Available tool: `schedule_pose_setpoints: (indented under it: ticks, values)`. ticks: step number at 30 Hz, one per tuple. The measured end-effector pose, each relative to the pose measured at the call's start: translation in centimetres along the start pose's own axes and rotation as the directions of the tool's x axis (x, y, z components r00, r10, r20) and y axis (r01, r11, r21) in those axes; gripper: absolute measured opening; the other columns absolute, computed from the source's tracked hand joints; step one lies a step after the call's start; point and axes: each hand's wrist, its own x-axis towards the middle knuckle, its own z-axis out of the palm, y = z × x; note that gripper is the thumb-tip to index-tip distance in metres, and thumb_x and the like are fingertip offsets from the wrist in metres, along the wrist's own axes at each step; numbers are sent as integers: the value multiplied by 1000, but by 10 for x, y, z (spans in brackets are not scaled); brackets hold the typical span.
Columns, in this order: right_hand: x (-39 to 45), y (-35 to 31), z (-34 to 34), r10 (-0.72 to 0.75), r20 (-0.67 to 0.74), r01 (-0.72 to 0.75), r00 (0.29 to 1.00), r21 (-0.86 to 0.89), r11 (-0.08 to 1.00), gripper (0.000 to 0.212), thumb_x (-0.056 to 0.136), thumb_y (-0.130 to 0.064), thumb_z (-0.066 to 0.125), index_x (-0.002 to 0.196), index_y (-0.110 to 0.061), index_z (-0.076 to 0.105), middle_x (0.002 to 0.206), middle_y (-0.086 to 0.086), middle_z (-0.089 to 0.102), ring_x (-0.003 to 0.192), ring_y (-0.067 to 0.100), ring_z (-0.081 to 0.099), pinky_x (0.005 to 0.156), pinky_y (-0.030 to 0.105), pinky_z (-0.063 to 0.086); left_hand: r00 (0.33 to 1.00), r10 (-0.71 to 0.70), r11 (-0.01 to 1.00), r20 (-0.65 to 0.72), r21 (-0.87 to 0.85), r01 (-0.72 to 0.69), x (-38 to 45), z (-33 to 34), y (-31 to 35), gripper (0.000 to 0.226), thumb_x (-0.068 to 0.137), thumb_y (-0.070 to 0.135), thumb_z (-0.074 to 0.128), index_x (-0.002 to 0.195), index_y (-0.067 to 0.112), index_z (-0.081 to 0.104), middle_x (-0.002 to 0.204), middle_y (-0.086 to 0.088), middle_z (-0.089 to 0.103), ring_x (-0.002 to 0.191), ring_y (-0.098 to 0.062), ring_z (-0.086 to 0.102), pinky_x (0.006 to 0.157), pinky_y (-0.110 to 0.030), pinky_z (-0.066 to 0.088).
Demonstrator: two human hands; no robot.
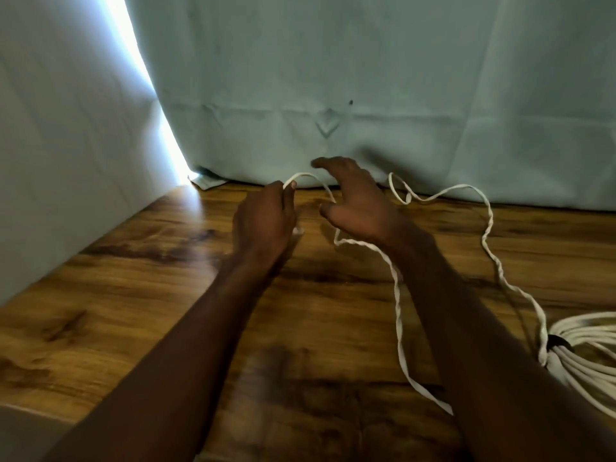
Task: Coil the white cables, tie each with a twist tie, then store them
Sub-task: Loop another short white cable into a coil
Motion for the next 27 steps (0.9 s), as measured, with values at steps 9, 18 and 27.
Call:
schedule_pose_setpoints:
  ticks: [9, 18, 27]
  values:
    - [-3, 1, 23, -66, -94, 71, 993, 49, 996, 58, 100, -29, 66, 153, -29, 43, 139, 2, 45, 116, 12, 53, 95, 27, 44, 873, -78, 315, 481, -819, 479, 10, -26, 10, 51, 105, 36, 51, 59, 19, 40, 46, -1, 27, 37, -16, 24, 41, -21, 21]
    - [0, 5, 28, -133, -182, 175, 974, 238, 955, 23, 104, -10, 51, 98, -21, 70, 85, -7, 72, 79, 10, 68, 72, 35, 53, 566, 474, -3, 675, -642, 767, 3, -35, 14, 54, 109, 43, 39, 61, 19, 28, 46, 3, 17, 35, -10, 13, 40, -25, 4]
    - [-4, -23, 40, 101, 110, -108, 989, 66, 992, 19, 103, -26, 58, 118, -14, 60, 105, 4, 66, 88, 17, 60, 74, 29, 44, 777, 378, -457, 503, -629, 629, 15, -32, 8, 50, 112, 37, 26, 82, 15, 59, 54, 5, 35, 43, -10, 37, 38, -22, 28]
